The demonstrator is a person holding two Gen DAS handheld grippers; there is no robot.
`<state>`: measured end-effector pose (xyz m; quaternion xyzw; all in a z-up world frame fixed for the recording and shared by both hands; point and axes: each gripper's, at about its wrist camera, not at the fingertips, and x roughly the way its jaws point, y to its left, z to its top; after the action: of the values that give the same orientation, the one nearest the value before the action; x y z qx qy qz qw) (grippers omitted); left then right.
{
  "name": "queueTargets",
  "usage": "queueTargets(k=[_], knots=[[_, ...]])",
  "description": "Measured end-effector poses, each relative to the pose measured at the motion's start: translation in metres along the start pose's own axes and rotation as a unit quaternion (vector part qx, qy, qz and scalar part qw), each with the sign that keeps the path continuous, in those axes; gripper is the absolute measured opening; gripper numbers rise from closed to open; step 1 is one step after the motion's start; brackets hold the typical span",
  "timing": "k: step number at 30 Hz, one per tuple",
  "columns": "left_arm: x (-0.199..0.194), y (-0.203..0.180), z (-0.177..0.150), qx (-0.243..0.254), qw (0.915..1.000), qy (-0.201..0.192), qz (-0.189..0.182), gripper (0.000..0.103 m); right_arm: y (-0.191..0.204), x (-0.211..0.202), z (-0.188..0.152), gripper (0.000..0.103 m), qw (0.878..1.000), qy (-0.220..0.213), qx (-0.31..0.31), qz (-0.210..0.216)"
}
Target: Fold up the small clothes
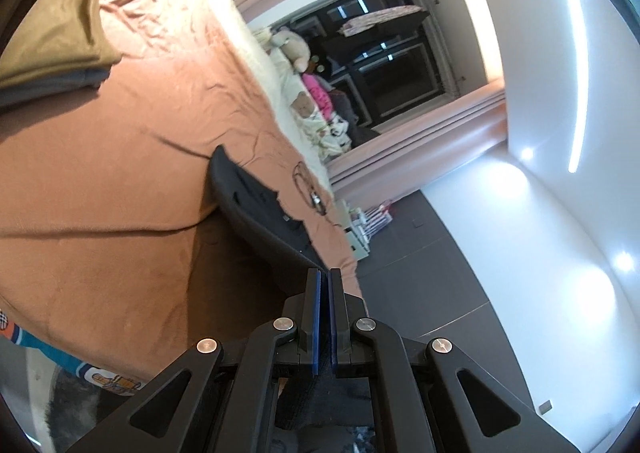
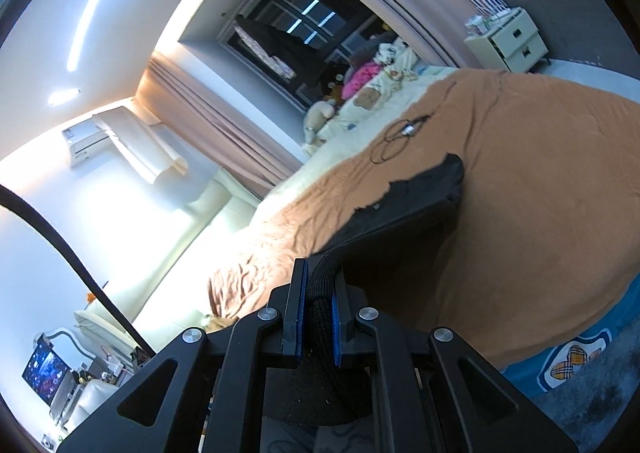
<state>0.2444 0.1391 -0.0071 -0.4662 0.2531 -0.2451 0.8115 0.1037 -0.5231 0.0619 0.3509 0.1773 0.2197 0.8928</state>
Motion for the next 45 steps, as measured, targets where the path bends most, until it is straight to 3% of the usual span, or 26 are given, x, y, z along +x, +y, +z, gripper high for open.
queueTargets(k=[14, 21, 29, 45], knots=[[-0.057, -0.065, 0.002, 0.062, 0.9967, -0.038, -0.036, 0.002, -0.006, -0.028, -0.002, 0.007, 0.998, -0.033, -0.036, 0.045], [-0.061, -0.043, -0.013, 0.051, 0.9980, -0.029, -0.023, 0.002, -0.031, -0.017, -0.016, 0.007, 0.998, -0.027, -0.035, 0.041], [-0.033, -0.025, -0.008, 0.043, 0.9990, -0.009, 0.004, 0.002, -0.055, 0.020, -0.011, 0.007, 0.999, -0.009, -0.023, 0.021], [0.053, -0.031, 0.055, 0.066, 0.9959, 0.004, 0.062, 0.003, -0.043, 0.106, 0.062, 0.007, 0.999, 0.006, -0.041, 0.000]])
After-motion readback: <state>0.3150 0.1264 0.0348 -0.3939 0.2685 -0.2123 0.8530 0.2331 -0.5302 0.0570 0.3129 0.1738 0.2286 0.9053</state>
